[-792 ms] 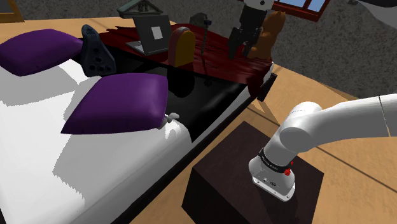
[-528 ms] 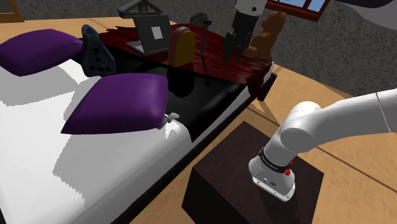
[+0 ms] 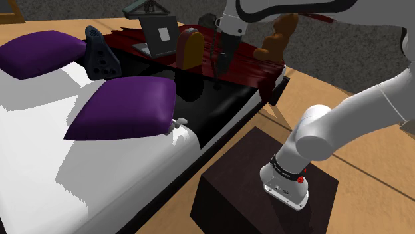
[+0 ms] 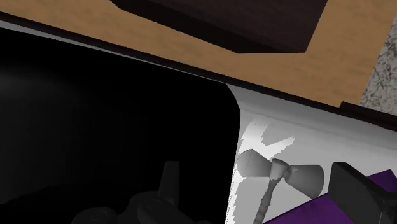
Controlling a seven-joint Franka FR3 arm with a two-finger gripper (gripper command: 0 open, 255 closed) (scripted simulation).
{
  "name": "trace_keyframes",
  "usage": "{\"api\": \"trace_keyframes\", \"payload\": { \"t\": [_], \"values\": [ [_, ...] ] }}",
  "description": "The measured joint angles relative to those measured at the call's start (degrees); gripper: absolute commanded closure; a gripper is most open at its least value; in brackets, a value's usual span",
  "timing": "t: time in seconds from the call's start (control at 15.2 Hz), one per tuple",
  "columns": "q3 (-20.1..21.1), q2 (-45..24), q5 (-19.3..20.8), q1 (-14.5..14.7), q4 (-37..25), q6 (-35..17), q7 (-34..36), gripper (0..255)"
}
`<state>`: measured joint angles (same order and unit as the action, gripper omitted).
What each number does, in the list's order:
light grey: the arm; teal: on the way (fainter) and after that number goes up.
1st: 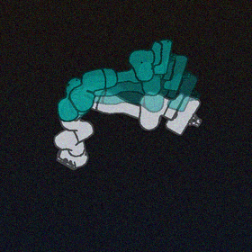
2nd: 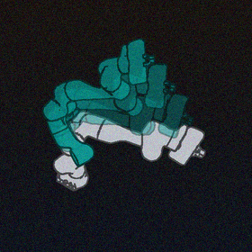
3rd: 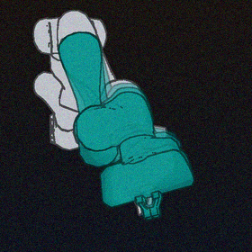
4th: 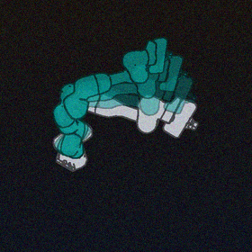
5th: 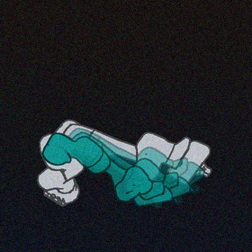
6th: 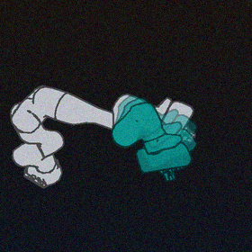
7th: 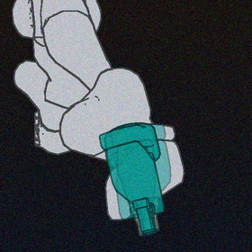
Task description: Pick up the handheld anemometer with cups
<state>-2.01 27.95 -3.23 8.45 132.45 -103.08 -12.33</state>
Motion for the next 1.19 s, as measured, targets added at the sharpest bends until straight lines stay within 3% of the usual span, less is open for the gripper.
{"api": "trace_keyframes", "payload": {
  "t": [0.53,1.19],
  "values": [
    [-0.6,-15.02,-2.92,5.25,-2.64,-9.48,-16.41,0],
    [2.55,-32.9,-6.32,10.06,-9.79,-16.4,-35.24,0]
  ]
}}
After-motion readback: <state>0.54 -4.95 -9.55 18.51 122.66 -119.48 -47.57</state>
